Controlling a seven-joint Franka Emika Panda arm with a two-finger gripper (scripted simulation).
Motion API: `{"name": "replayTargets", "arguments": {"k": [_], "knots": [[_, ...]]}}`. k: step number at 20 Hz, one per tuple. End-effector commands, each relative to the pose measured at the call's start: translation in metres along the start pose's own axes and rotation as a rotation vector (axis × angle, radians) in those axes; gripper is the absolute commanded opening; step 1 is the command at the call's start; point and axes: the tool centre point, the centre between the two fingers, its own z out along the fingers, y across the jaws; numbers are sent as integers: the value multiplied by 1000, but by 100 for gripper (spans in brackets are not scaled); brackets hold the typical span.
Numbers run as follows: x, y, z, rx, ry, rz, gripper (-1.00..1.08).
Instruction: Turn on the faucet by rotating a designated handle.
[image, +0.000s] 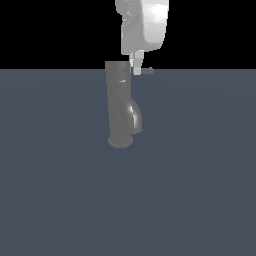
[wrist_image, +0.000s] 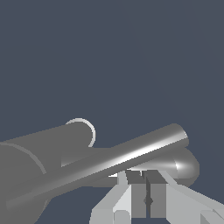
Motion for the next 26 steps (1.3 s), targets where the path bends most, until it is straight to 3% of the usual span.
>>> {"name": "replayTargets", "arguments": {"k": [1, 4, 5, 26], "knots": [[27, 4, 0, 1, 2, 30, -100], [36, 4, 0, 1, 2, 31, -100], [15, -1, 0, 1, -1, -1, -100], [56, -36, 0, 1, 1, 13, -100]]}}
